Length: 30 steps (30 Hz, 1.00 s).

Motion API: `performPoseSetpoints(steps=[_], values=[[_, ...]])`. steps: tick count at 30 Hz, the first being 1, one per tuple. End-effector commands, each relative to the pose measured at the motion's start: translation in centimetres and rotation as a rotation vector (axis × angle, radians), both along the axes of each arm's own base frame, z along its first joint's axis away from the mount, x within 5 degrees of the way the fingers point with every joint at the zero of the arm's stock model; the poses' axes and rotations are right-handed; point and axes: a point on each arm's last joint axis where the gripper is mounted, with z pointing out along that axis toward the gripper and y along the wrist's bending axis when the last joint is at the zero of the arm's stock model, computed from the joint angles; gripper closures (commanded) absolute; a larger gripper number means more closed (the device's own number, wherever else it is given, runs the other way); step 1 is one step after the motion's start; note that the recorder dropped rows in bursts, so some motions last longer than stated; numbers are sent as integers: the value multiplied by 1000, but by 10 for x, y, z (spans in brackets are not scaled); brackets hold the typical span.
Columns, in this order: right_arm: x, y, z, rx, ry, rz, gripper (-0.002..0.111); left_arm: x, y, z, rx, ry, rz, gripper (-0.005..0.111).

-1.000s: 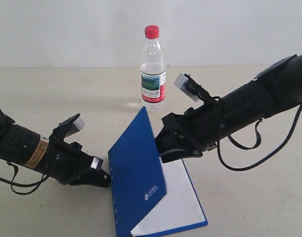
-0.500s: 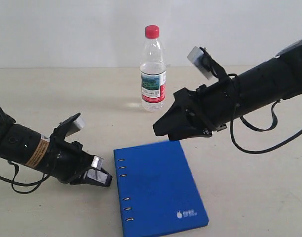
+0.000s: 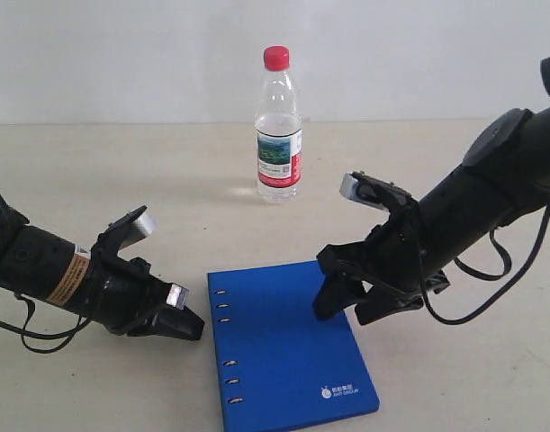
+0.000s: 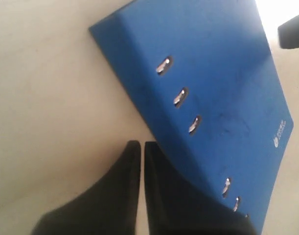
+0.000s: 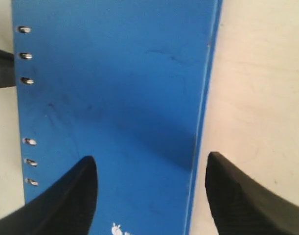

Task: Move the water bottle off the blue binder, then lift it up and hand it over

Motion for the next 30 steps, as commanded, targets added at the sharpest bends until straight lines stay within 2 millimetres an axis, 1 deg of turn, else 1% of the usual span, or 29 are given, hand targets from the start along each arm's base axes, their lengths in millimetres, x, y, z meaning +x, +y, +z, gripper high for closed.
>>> performPoseSetpoints(steps=[1,4,5,6,10,15,19,21,23,30], values=[[-2,4,-3,52,24,15,50,0,0,-3,26,-2,-6,102],[-4,11,3,157,29,48,50,0,0,-3,26,-1,-4,102],[-4,11,4,167,24,53,50,0,0,-3,26,-1,-4,102],[-4,12,4,165,21,52,50,0,0,-3,26,-1,-4,102],[-2,5,-5,55,13,36,50,0,0,-3,26,-1,-4,102],[3,5,3,52,-18,48,50,0,0,-3,26,-1,-4,102],[5,3,-9,9,-15,46,50,0,0,-3,26,-1,-4,102],[4,6,-14,31,12,42,50,0,0,-3,26,-1,-4,102],[3,9,-14,59,22,58,50,0,0,-4,28,-4,-5,102],[-4,21,-10,103,37,119,50,0,0,-4,29,-5,-3,102]])
